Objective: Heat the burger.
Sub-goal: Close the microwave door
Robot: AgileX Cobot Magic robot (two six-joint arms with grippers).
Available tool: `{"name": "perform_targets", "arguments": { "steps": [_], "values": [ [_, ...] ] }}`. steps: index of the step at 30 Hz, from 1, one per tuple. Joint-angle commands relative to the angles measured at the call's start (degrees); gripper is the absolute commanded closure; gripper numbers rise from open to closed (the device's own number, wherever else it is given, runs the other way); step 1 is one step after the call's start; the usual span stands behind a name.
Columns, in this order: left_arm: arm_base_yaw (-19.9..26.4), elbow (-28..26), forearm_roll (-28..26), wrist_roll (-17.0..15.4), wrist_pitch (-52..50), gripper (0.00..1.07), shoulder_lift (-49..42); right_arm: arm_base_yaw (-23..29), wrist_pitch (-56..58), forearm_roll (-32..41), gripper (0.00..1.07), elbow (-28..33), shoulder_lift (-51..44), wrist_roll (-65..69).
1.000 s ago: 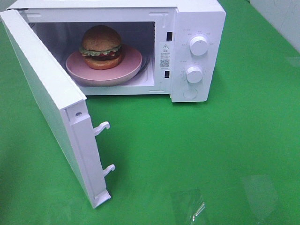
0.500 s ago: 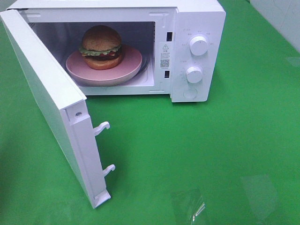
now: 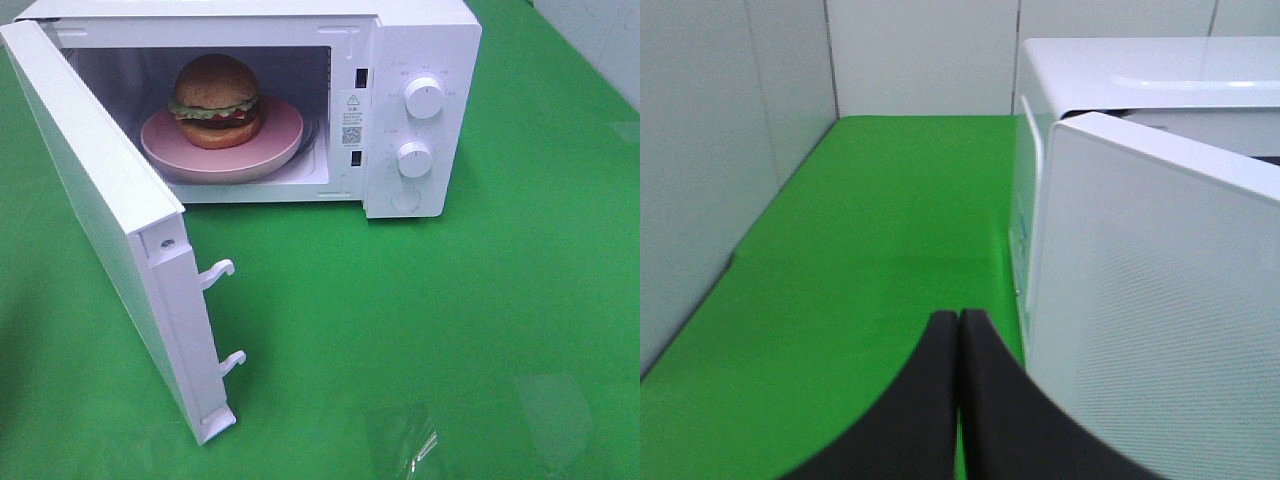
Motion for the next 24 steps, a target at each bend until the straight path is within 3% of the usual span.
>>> {"name": "perform_targets", "arguments": {
  "steps": [1,2,3,4,5,6,9,12,15,20,24],
  "values": [
    [-0.1,0.1,7.1,-6.6,-4.6,1.07,3.3,-0.2,-0.7,0.1,0.32,0.2,-1.3,-0.6],
    [-0.1,0.1,11.6,-10.3,-7.4,1.07,6.1,-0.2,-0.7,0.1,0.32,0.2,-1.3,-0.6],
    [-0.1,0.1,11.6,-10.3,-7.4,1.07,6.1,-0.2,-0.7,0.1,0.32,0.2,-1.3,-0.6],
    [-0.1,0.1,15.3,-13.2,-10.7,1.07,9.1,-0.2,-0.7,0.1,0.32,0.2,-1.3,-0.6],
    [-0.1,0.1,15.3,-13.2,-10.7,1.07,9.1,-0.2,-0.7,0.1,0.32,0.2,-1.3,-0.6],
    [-0.1,0.1,18.0,-15.2,-14.2,1.07,12.3,-0.2,-0.7,0.1,0.32,0.2,-1.3,-0.6],
    [-0.1,-0.3,22.4,-16.2,-19.3,1.07,17.6,-0.2,-0.7,0.1,0.32,0.2,-1.3,-0.6],
    [-0.1,-0.5,23.1,-16.5,-20.3,1.07,18.9,-0.2,-0.7,0.1,0.32,0.2,-1.3,-0.6],
    [-0.1,-2.0,25.2,-19.0,-22.8,1.07,21.7,-0.2,-0.7,0.1,0.32,0.2,-1.3,-0.6],
    [-0.1,-3.6,26.9,-19.0,-22.6,1.07,23.1,-0.2,-0.7,0.1,0.32,0.2,-1.3,-0.6],
    [-4.8,-5.5,26.9,-18.3,-22.7,1.07,26.8,-0.2,-0.7,0.1,0.32,0.2,-1.3,-0.6]
  ]
}}
